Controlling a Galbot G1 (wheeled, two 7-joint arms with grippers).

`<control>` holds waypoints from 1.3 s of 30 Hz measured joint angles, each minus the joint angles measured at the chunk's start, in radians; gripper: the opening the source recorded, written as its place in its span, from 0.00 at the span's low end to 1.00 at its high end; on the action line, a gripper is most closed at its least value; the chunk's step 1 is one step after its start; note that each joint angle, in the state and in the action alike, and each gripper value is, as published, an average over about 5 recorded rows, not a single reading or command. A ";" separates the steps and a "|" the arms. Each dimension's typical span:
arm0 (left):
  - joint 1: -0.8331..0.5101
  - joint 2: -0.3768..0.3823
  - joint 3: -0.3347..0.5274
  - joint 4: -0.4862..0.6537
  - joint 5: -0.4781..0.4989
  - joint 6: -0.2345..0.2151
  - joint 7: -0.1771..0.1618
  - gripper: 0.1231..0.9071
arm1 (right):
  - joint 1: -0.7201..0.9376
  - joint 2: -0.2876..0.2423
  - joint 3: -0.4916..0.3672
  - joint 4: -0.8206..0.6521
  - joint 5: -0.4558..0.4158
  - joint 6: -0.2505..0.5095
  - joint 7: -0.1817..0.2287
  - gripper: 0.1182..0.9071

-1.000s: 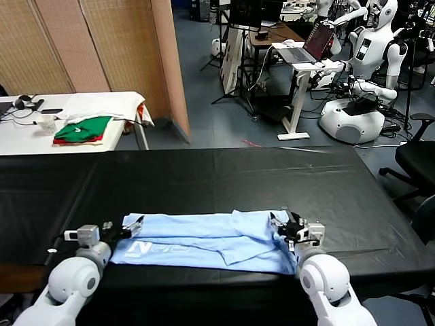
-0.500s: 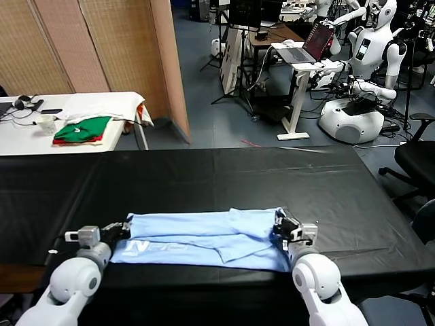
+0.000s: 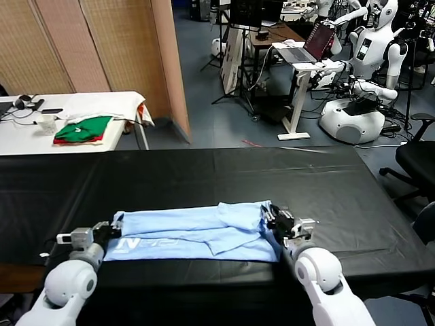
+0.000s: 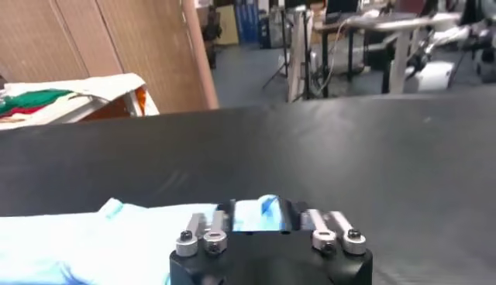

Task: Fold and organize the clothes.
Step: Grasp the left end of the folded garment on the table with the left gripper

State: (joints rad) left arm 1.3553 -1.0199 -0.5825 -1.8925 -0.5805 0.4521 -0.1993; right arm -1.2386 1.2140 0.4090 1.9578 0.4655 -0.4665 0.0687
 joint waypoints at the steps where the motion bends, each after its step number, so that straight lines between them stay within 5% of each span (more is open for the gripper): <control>1: 0.007 -0.001 -0.007 -0.008 -0.007 -0.001 0.004 0.72 | -0.012 -0.002 0.006 0.015 0.000 0.002 0.001 0.98; 6: 0.042 -0.010 -0.052 -0.023 -0.079 -0.013 0.034 0.98 | -0.067 -0.004 0.028 0.076 -0.006 0.009 0.015 1.00; 11: 0.078 -0.025 -0.083 -0.019 -0.115 -0.038 0.064 1.00 | -0.122 -0.019 0.016 0.111 -0.063 0.016 0.012 1.00; 21: 0.117 -0.055 -0.116 -0.019 -0.159 -0.047 0.064 0.98 | -0.223 -0.028 0.014 0.156 -0.091 0.023 0.003 1.00; 25: 0.133 -0.066 -0.127 -0.021 -0.165 -0.054 0.063 0.84 | -0.233 -0.019 0.011 0.175 -0.088 0.023 0.006 1.00; 35: 0.168 -0.093 -0.131 -0.024 -0.147 -0.075 0.076 0.21 | -0.215 -0.020 0.007 0.174 -0.085 0.023 0.007 1.00; 39: 0.166 -0.096 -0.129 -0.025 -0.151 -0.071 0.081 0.10 | -0.212 -0.020 0.006 0.172 -0.084 0.023 0.007 1.00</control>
State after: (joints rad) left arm 1.5215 -1.1156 -0.7117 -1.9173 -0.7318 0.3814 -0.1179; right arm -1.4502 1.1938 0.4151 2.1302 0.3811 -0.4436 0.0755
